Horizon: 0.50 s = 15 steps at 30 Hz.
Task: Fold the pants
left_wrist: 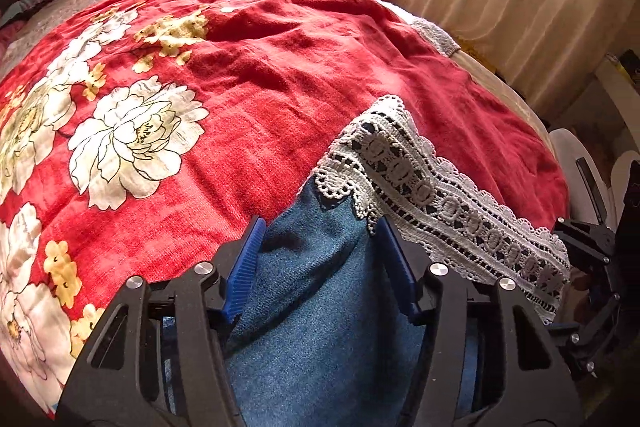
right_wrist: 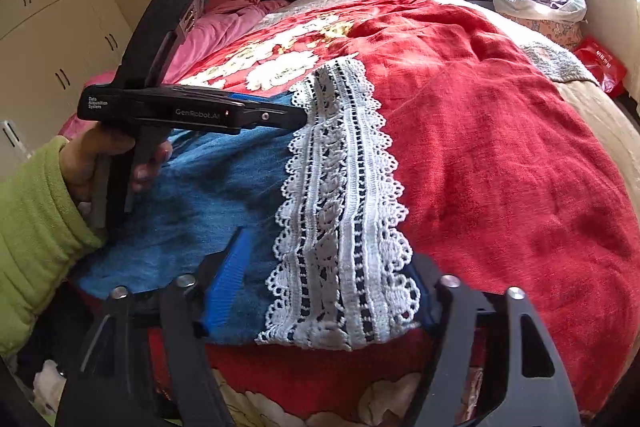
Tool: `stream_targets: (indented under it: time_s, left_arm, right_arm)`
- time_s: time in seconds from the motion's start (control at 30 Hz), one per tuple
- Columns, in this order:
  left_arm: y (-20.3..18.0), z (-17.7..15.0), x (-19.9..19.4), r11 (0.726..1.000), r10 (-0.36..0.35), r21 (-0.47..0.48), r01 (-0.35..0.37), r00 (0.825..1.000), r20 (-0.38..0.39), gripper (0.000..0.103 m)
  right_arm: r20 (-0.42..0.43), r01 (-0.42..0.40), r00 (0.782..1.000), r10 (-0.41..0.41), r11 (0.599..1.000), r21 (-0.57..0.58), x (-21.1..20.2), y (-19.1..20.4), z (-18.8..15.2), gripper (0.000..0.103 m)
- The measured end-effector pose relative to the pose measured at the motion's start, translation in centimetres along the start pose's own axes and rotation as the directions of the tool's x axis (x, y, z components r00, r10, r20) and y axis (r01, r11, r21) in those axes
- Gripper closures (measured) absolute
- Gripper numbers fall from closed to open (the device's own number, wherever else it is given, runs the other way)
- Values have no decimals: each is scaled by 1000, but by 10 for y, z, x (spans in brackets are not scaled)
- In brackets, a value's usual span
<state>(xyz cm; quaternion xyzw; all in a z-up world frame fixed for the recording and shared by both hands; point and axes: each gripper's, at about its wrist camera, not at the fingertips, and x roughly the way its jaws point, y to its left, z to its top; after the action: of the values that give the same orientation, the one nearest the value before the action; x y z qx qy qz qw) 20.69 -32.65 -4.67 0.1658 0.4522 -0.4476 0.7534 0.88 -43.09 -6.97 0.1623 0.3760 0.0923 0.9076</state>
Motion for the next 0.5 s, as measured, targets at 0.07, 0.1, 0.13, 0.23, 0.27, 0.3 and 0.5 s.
stream_targets:
  time_s: [0.07,0.1,0.13,0.23,0.27,0.3,0.5]
  left_arm:
    - [-1,1,1,1000,3,1,-3,1000,-2,55]
    - [-1,1,2,1000,3,1,-3,1000,-2,54]
    - [-1,1,4,1000,3,-2,-3,1000,1,53]
    - [2,-1,7,999,-7,-39,7,1000,1,52]
    - [1,-1,7,999,-1,-42,1,1000,-3,55]
    - [-1,-1,6,999,9,-39,-9,1000,-5,62]
    - [-5,-1,-6,998,0,-64,2,999,39,90]
  right_arm:
    - [-5,-41,999,41,999,14,2,1,0,47]
    - [-9,-27,1000,27,1000,9,4,2,0,47]
    - [-15,-20,1000,20,1000,9,7,1,0,47]
    - [-11,-11,1000,11,1000,5,12,2,0,47]
    - [-10,-1,1000,1,1000,-7,12,4,-1,51]
    - [-8,6,1000,-6,1000,-19,12,5,0,61]
    - [11,-36,999,36,999,-12,4,7,3,82]
